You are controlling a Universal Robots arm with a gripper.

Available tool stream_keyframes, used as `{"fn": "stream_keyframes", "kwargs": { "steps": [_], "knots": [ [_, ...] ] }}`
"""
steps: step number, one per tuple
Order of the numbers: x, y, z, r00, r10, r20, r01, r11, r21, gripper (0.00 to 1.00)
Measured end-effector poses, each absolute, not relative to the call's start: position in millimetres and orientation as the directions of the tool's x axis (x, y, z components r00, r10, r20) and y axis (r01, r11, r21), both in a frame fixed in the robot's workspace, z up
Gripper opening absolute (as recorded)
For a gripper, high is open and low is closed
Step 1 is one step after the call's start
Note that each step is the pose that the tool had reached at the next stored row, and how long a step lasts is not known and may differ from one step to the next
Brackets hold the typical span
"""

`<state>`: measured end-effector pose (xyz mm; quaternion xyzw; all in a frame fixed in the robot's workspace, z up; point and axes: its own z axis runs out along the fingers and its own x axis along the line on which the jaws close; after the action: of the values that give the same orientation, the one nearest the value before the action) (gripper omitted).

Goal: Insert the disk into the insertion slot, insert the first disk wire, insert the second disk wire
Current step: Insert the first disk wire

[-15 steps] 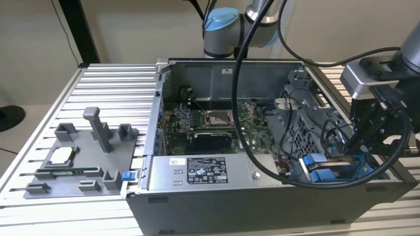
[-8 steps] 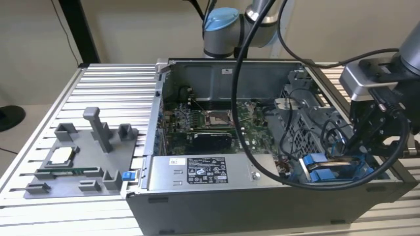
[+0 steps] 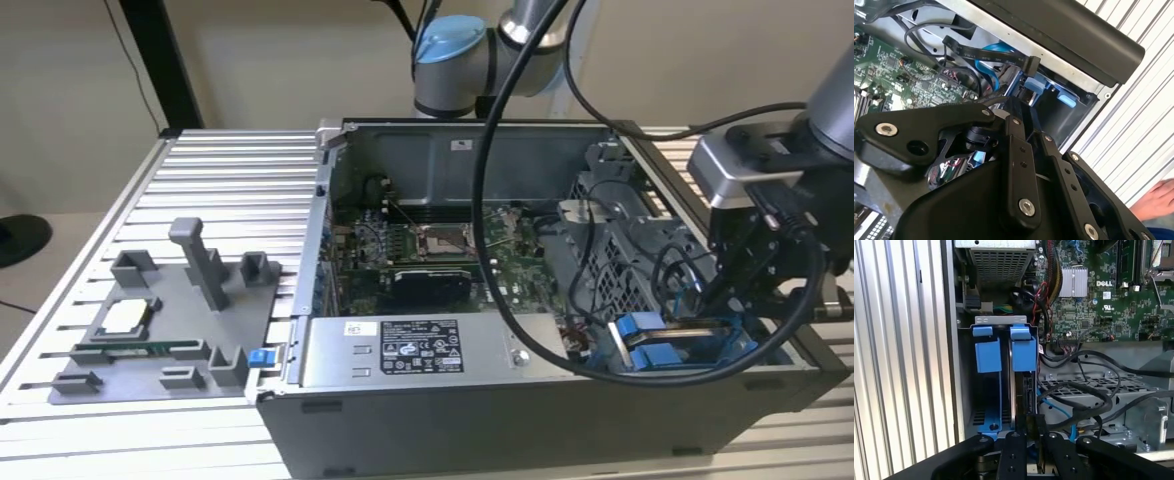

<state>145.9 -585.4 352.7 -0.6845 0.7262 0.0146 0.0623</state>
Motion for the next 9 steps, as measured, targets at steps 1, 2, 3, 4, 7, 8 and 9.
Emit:
{"fn": "stream_keyframes", "kwargs": {
  "steps": [1, 2, 3, 4, 7, 8, 9],
  "knots": [
    [146.1, -584.9, 352.1, -0.055, -0.992, -0.110, -0.996, 0.062, -0.064, 0.00],
    [146.3, -584.3, 351.5, -0.055, -0.992, -0.110, -0.996, 0.062, -0.064, 0.00],
    [146.3, -583.7, 351.1, -0.055, -0.992, -0.110, -0.996, 0.062, -0.064, 0.00],
    [146.4, -583.0, 350.6, -0.055, -0.992, -0.110, -0.996, 0.062, -0.064, 0.00],
    [146.6, -582.0, 349.4, -0.055, -0.992, -0.111, -0.996, 0.062, -0.064, 0.00],
    [146.8, -581.8, 349.1, -0.055, -0.992, -0.110, -0.996, 0.062, -0.064, 0.00],
    [147.0, -581.8, 348.8, -0.055, -0.992, -0.110, -0.996, 0.062, -0.064, 0.00]
  ]
}}
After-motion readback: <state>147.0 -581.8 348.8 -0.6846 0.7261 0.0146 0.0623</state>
